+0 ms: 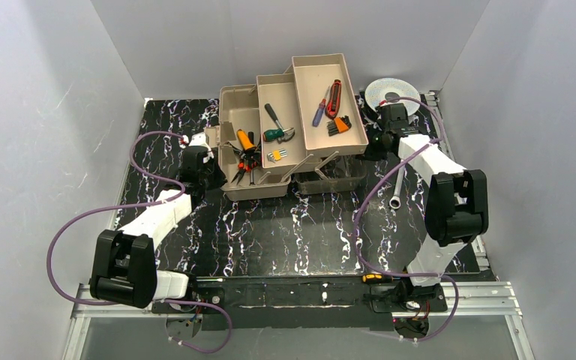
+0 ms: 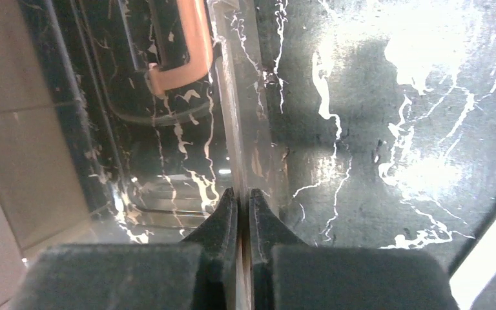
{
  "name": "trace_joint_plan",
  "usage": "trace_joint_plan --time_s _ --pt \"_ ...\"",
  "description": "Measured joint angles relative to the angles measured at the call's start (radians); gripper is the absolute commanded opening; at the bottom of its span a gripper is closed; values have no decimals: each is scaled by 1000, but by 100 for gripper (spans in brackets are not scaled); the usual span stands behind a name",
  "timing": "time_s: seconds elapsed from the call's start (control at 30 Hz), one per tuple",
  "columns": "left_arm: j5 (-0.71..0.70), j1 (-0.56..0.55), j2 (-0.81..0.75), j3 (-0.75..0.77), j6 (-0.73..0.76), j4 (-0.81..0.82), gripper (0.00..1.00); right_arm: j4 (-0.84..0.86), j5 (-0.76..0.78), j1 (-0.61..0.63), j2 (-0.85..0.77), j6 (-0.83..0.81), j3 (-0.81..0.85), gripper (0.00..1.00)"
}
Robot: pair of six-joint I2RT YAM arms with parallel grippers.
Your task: Pack the tool kit
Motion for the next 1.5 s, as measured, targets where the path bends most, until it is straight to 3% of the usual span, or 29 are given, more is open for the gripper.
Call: trace_joint_plan --time_s 0.13,0.37,0.53,0.77,0.93,1.13,1.2,1.3,1.5 --pt "2 -2 0 0 9 0 0 -24 103 37 -40 -30 -6 1" --pt "19 -45 -15 -3 21 -17 0 -143 276 89 -252 -55 -39 1" --pt "1 -100 -36 -3 18 -54 0 -253 474 185 -276 -90 23 1" --pt "-45 -179 -78 -10 -10 -91 0 -438 850 408 -241 -175 249 1" --pt "-75 -219 -79 -18 -40 -108 0 -542 1082 547 -129 -237 424 1" --pt "-72 -221 -78 -18 -53 -106 0 -599 1323 659 -2 -343 507 25" --pt "-72 -221 -78 -18 -53 -106 0 -566 1389 706 23 -388 524 38" --pt "-72 -221 -77 -18 -53 -106 0 -430 1434 782 31 -493 528 53" --pt "-64 -221 -77 -18 -64 -106 0 -32 1411 938 30 -751 477 65"
